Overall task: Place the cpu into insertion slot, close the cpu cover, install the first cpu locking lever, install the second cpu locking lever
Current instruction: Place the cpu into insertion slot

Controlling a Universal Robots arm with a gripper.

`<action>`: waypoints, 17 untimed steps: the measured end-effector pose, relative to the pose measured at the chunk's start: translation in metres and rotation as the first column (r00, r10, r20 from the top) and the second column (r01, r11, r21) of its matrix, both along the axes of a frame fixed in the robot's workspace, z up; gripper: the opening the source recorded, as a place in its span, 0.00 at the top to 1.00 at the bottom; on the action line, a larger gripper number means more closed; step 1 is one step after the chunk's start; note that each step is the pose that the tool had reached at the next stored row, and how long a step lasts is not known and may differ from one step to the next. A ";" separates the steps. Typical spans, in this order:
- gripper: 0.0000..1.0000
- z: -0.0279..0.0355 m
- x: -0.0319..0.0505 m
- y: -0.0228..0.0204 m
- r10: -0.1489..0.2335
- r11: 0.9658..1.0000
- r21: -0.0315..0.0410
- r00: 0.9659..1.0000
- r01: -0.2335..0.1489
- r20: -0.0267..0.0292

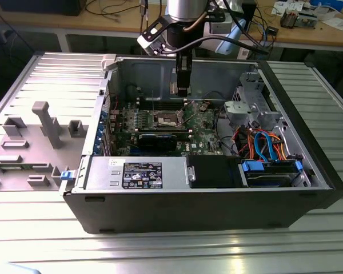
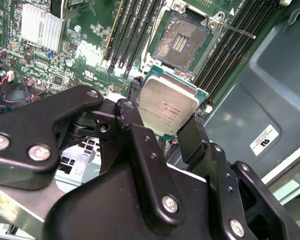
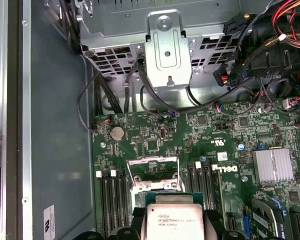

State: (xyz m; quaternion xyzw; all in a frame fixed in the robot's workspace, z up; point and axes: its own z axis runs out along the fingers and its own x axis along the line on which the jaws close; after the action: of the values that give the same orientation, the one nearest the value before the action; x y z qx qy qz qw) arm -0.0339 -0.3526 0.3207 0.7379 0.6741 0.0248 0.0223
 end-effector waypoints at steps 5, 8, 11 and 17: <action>0.45 0.0000 0.0000 0.0000 0.000 1.000 0.000 1.000 0.000 0.000; 0.45 0.0000 0.0000 0.0000 0.000 1.000 0.000 1.000 0.000 0.000; 0.45 0.0000 0.0000 0.0000 -0.001 1.000 0.000 1.000 0.001 0.000; 0.45 -0.0075 -0.0013 0.0007 0.020 1.000 0.000 1.000 -0.020 0.003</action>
State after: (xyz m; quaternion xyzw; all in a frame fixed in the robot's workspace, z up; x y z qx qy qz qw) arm -0.0352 -0.3518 0.3132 0.7312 0.6813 0.0261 0.0228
